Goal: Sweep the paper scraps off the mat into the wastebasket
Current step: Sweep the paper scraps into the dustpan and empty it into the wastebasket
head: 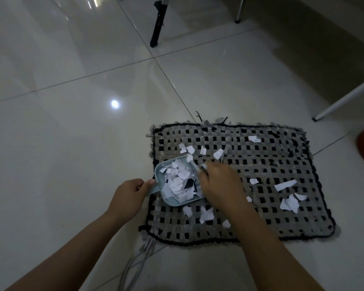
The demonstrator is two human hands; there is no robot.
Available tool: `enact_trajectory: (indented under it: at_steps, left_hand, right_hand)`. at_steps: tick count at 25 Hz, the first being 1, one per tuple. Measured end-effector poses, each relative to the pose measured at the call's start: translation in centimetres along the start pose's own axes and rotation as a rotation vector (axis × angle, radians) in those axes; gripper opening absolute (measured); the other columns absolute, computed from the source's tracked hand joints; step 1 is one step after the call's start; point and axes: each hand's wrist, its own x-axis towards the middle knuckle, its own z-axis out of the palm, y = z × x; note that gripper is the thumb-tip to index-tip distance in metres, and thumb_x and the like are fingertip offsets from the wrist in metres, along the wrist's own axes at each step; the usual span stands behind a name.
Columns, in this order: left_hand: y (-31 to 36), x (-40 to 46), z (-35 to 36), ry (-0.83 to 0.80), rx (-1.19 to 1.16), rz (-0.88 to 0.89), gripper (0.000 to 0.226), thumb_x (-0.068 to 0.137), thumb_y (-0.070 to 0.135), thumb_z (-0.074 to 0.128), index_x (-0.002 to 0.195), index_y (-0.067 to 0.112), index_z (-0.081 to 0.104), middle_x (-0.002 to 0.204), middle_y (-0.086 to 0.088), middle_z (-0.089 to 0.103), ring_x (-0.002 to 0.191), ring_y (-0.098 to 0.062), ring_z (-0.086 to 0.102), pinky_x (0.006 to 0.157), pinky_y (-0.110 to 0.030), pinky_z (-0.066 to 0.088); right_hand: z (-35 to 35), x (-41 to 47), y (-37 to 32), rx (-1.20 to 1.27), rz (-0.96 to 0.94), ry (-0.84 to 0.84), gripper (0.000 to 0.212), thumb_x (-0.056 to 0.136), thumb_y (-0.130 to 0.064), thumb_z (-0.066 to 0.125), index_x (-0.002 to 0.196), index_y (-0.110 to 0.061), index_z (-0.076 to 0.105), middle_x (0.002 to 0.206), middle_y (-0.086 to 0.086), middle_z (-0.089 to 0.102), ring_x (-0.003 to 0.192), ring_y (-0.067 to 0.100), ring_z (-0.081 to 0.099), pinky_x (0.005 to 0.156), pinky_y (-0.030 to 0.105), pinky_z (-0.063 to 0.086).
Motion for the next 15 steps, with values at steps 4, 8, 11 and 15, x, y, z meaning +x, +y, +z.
enact_trajectory:
  at_steps: [4,8,11,15]
  left_hand:
    - [-0.3,0.1,-0.3,-0.002,-0.016,0.019,0.047,0.092,0.035,0.049,0.054,0.009,0.041,0.052,-0.009,0.042,0.048,-0.019,0.037,0.053,-0.03,0.027]
    - [-0.7,0.0,-1.0,0.097,-0.011,-0.006,0.051,0.091,0.038,0.05,0.055,0.002,0.047,0.052,-0.013,0.044,0.048,-0.021,0.039,0.052,-0.029,0.028]
    - [-1.0,0.2,-1.3,0.158,0.001,-0.014,0.059,0.091,0.039,0.05,0.06,-0.011,0.052,0.052,-0.016,0.044,0.047,-0.021,0.039,0.051,-0.029,0.027]
    - [-1.0,0.4,-1.0,0.128,0.045,0.018,0.05,0.092,0.038,0.048,0.056,0.004,0.048,0.052,-0.014,0.045,0.047,-0.021,0.039,0.05,-0.029,0.026]
  right_hand:
    - [-1.6,0.8,1.3,0.07,0.093,0.095,0.023,0.094,-0.016,0.043,0.071,-0.011,0.044,0.052,-0.007,0.032,0.045,0.006,0.03,0.043,0.025,0.019]
    - [-3.5,4.0,4.5,-0.003,0.215,0.198,0.027,0.094,-0.014,0.041,0.069,-0.007,0.04,0.052,-0.003,0.032,0.047,0.018,0.035,0.043,0.025,0.017]
    - [-2.7,5.7,3.9,-0.026,0.178,0.132,0.029,0.093,-0.011,0.041,0.064,-0.007,0.045,0.059,0.005,0.047,0.059,0.025,0.042,0.044,0.024,0.016]
    - [-0.1,3.8,0.4,-0.04,-0.022,-0.006,0.02,0.092,-0.009,0.04,0.074,-0.005,0.049,0.07,0.009,0.048,0.062,0.024,0.041,0.044,0.027,0.02]
